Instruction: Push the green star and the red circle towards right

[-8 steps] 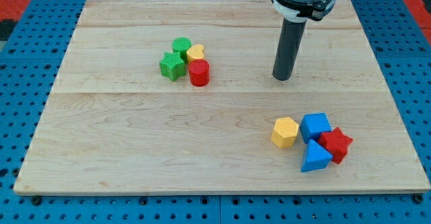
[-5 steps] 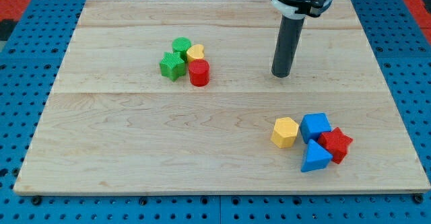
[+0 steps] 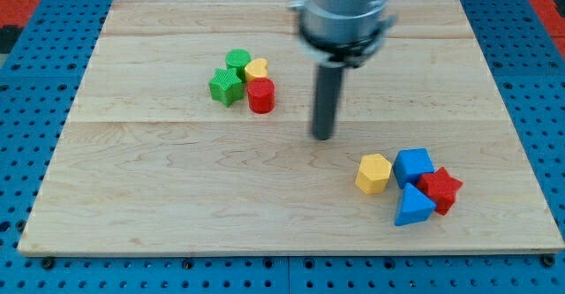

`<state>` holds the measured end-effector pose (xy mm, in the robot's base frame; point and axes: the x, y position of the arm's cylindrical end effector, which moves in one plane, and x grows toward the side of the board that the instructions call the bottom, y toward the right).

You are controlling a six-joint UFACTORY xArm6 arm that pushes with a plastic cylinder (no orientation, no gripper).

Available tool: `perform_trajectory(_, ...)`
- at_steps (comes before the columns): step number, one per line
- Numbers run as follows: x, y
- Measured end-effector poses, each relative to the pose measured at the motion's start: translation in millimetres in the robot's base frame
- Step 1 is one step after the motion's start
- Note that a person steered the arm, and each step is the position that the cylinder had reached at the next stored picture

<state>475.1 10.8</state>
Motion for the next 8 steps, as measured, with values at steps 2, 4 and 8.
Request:
perform_trajectory(2, 0.9, -104.2)
perform_trajectory(4, -10.8, -148.5)
perform_trajectory(8, -92.1, -100.4)
